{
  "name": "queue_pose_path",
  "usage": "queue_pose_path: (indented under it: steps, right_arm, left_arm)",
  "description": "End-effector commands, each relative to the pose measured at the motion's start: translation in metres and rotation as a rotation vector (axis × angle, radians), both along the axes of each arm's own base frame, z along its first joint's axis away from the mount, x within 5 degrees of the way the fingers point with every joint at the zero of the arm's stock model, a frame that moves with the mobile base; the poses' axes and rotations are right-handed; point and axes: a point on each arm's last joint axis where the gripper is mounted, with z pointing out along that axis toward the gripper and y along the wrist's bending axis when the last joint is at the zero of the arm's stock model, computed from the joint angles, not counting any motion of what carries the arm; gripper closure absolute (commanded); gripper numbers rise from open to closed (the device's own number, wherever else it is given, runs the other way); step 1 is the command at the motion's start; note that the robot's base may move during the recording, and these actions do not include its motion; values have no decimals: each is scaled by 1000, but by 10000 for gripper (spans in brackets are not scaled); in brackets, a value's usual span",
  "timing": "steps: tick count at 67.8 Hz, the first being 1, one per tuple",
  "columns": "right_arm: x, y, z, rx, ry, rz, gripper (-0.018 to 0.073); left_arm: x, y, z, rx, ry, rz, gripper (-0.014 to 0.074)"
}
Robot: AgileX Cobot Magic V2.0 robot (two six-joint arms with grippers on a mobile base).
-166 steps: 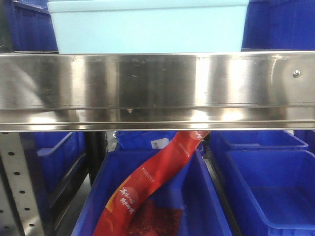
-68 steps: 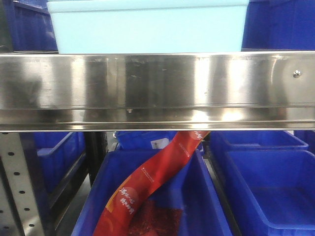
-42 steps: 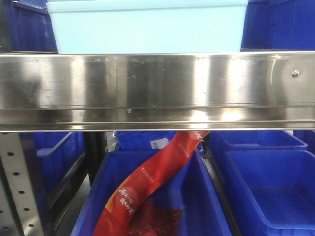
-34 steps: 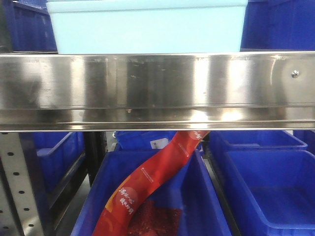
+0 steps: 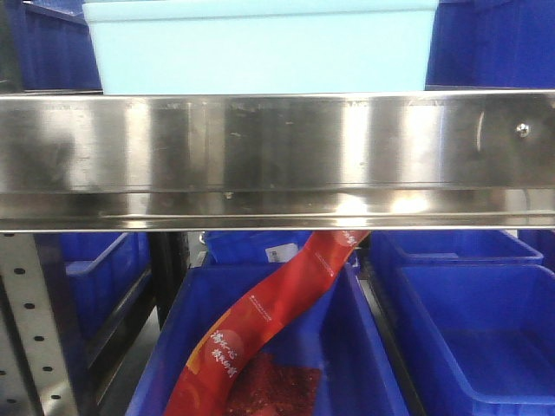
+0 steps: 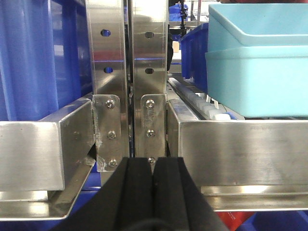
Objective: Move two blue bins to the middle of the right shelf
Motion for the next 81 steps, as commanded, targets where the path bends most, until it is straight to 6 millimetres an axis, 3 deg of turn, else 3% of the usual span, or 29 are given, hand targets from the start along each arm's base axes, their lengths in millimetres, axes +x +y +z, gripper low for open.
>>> queue_pose_path:
  steps: [1, 81]
  right_arm:
    - [0, -1, 2, -6, -36, -7, 721]
    - [0, -1, 2, -8, -36, -7, 721]
  left_arm:
    - [-1, 0, 3, -5, -27, 2, 707]
    - [-1, 0, 3, -5, -27, 2, 707]
